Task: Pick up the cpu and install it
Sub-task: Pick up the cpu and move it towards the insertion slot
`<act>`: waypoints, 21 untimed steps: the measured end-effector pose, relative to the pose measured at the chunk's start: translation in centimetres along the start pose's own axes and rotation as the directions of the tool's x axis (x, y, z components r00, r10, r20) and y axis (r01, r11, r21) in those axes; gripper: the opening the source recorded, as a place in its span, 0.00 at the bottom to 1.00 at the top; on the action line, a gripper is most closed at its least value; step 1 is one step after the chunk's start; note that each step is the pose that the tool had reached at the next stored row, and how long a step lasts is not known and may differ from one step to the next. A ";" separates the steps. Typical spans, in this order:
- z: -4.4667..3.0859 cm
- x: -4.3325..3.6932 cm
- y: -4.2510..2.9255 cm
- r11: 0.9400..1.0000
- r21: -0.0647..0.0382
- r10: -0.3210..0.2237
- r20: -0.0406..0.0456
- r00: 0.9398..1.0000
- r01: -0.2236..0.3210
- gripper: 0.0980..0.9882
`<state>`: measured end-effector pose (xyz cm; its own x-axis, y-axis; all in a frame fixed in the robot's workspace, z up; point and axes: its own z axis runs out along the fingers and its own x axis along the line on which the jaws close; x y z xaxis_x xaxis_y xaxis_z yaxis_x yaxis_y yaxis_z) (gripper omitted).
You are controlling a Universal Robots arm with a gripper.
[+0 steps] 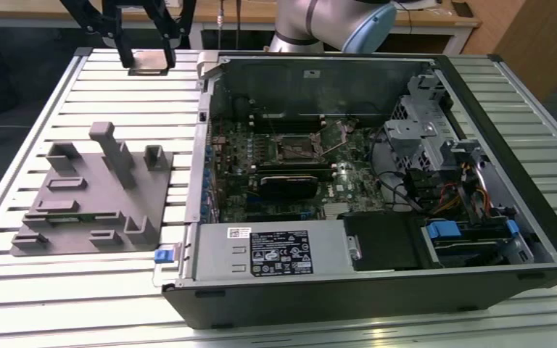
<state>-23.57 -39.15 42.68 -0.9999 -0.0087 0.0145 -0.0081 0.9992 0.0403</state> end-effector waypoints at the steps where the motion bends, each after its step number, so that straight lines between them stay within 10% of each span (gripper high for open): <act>1: 0.00 -0.09 0.00 1.000 0.000 0.000 0.000 1.000 0.000 0.48; 21: 0.02 -2.01 -0.02 1.000 0.000 0.000 0.000 1.000 0.000 0.48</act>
<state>-21.56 -39.15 42.63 -0.9999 -0.0087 0.0145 -0.0081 0.9992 0.0403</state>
